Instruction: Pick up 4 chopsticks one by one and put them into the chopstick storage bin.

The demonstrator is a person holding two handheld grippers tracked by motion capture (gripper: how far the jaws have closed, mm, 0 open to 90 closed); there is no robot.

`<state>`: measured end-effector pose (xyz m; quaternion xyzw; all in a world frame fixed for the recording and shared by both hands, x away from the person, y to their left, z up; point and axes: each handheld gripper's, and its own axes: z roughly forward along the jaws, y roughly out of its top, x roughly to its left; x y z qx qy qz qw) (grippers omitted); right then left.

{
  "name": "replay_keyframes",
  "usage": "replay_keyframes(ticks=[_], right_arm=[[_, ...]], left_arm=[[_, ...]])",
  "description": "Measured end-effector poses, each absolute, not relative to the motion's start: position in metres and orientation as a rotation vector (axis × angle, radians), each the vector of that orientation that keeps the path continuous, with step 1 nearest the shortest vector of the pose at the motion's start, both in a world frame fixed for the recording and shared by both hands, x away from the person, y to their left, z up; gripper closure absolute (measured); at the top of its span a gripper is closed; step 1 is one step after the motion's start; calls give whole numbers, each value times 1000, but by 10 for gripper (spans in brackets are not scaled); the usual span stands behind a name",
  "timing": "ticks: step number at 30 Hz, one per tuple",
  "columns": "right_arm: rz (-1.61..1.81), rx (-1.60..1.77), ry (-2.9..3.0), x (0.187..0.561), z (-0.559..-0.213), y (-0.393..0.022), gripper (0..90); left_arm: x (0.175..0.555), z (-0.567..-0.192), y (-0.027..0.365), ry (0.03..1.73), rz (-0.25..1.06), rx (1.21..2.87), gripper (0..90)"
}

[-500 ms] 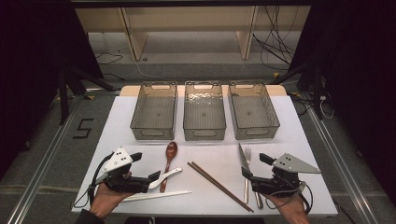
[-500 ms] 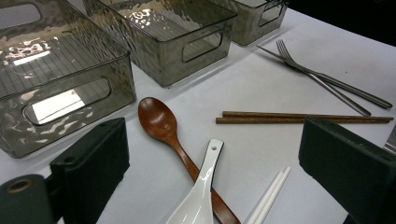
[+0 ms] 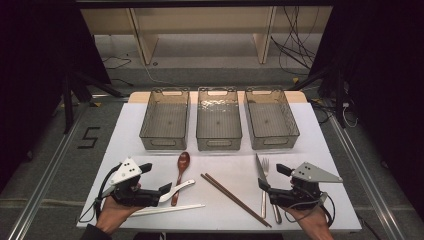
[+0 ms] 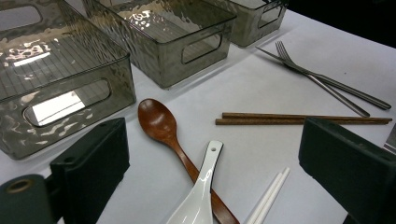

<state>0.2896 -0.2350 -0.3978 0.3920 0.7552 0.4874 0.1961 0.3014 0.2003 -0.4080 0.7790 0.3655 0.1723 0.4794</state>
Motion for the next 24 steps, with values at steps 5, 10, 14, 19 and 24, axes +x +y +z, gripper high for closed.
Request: replay_keyframes(ticks=[5, 10, 14, 19, 24], right_arm=[[1267, 1078, 2217, 296, -393, -230, 250], [1197, 1054, 2290, 302, -388, -223, 264], [1111, 1036, 2373, 311, -386, -214, 280], [961, 1015, 2523, 327, -385, -198, 300], [848, 1013, 2609, 337, -387, -189, 334]], left_arm=[[302, -408, 201, 894, 419, 1902, 79], [302, -408, 201, 895, 421, 1898, 79], [302, -407, 202, 899, 424, 1893, 79], [302, -407, 202, 895, 428, 1896, 79], [302, -407, 201, 893, 431, 1901, 79]])
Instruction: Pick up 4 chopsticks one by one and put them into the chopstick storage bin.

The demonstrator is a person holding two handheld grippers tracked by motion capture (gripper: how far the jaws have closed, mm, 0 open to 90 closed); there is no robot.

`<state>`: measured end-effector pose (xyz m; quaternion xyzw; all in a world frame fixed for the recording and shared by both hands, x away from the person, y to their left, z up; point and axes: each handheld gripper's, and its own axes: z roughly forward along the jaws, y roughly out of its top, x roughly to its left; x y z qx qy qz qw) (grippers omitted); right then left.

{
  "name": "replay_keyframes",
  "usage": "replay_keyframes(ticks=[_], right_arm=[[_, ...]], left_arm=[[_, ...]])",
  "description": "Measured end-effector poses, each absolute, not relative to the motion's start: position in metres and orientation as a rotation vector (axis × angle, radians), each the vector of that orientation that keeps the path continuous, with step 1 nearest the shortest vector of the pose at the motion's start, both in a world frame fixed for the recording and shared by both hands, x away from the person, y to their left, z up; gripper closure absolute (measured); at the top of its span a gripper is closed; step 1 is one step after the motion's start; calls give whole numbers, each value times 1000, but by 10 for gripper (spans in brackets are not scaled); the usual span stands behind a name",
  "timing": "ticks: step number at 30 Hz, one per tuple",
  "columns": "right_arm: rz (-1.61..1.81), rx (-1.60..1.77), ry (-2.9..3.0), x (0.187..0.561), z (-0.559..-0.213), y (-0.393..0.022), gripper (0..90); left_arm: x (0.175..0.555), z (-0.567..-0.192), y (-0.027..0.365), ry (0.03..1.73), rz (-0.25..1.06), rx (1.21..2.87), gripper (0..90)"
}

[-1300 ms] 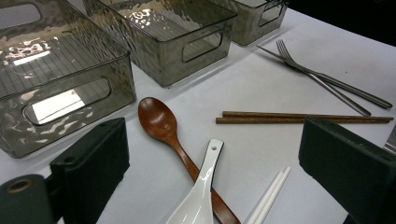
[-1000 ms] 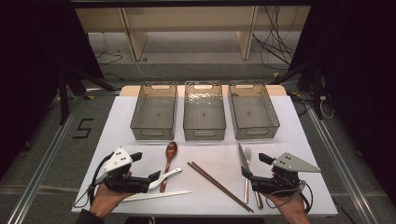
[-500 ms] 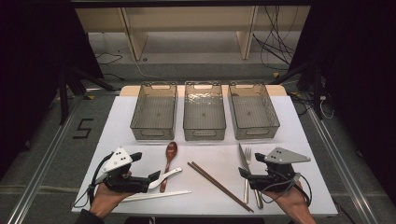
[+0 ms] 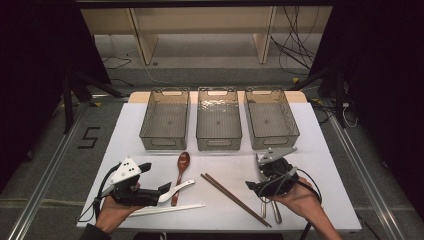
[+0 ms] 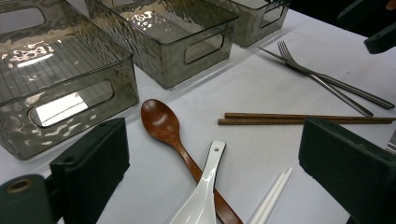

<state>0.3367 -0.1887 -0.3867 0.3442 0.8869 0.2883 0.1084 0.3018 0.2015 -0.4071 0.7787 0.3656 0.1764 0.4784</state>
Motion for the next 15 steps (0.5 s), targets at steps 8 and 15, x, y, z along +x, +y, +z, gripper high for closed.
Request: replay_keyframes(ticks=[8, 15], right_arm=[[673, 983, 2759, 349, -403, -168, 410], [552, 967, 2846, 352, -423, -154, 471]], left_arm=[[302, -407, 202, 891, 433, 1903, 79], [302, -407, 202, 888, 435, 1907, 79]])
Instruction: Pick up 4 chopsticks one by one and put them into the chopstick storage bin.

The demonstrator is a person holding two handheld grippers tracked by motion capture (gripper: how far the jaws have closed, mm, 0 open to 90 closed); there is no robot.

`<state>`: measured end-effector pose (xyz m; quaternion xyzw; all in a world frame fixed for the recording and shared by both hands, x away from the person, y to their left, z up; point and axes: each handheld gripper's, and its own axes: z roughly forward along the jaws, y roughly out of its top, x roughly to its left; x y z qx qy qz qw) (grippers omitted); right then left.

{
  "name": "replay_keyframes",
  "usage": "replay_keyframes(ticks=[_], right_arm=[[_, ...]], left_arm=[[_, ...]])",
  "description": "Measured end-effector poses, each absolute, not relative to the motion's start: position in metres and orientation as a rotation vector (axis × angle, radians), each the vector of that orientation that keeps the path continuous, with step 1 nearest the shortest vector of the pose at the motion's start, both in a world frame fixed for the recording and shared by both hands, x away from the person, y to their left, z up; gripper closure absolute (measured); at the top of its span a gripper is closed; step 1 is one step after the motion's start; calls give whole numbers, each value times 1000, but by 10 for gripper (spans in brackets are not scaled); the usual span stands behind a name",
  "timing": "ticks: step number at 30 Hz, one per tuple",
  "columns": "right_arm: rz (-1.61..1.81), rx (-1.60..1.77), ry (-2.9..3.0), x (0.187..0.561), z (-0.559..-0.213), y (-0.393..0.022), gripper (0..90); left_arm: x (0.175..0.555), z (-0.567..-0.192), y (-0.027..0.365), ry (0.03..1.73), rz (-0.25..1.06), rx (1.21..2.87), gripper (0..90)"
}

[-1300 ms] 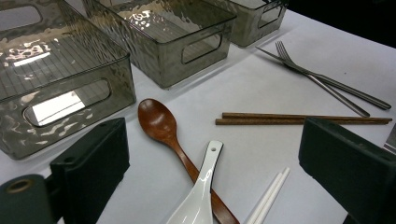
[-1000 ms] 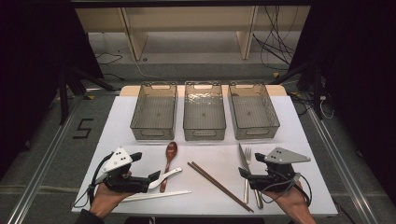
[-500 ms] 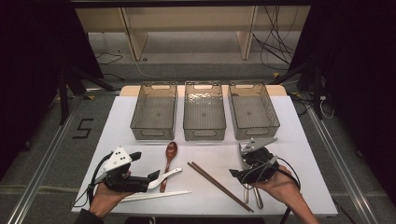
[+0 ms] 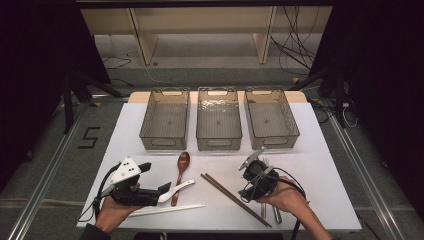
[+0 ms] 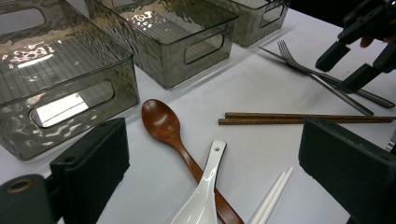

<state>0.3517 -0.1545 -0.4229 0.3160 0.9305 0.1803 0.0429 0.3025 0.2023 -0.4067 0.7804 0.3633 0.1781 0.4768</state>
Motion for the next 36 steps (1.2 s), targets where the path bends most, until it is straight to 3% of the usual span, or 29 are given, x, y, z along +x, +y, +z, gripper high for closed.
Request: replay_keyframes(ticks=[23, 36], right_arm=[[366, 907, 2967, 351, -453, -135, 733], [278, 878, 2973, 352, -456, -127, 806]], left_arm=[[302, -406, 203, 883, 440, 1909, 79], [302, -406, 203, 883, 441, 1907, 79]])
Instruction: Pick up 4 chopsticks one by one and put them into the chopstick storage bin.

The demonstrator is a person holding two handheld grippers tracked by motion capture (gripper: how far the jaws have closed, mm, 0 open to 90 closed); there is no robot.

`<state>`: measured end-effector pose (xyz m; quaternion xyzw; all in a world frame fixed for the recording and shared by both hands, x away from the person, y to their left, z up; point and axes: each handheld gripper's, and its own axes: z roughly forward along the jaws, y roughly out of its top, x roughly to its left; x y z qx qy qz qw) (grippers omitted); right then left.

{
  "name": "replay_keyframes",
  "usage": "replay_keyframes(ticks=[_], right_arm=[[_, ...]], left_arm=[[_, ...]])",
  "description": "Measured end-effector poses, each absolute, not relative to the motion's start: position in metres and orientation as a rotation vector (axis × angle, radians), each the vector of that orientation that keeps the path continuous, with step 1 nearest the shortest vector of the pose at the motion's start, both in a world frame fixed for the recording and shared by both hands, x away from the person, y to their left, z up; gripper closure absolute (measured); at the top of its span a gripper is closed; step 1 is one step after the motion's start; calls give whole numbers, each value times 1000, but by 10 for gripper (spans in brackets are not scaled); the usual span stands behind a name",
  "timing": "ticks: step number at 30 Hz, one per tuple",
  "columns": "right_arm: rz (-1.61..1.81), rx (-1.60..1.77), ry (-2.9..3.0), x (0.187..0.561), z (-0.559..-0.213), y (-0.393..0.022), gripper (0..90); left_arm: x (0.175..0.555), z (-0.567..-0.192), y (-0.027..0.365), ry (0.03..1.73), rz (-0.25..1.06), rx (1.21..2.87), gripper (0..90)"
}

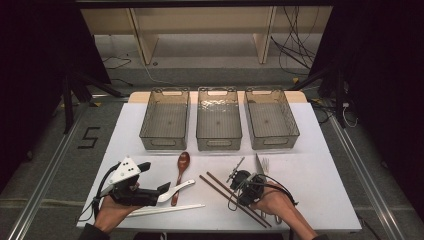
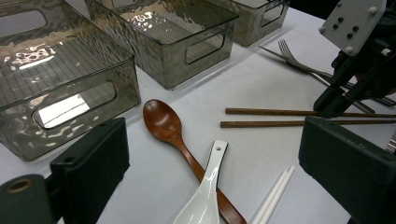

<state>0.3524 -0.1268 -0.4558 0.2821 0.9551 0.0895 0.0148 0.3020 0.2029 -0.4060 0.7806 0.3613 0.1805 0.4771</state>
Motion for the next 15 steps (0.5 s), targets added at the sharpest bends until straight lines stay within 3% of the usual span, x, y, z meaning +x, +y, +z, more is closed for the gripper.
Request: replay_keyframes(ticks=[15], right_arm=[[210, 930, 2961, 353, -455, -119, 838]], left_arm=[[302, -406, 202, 879, 441, 1914, 81]])
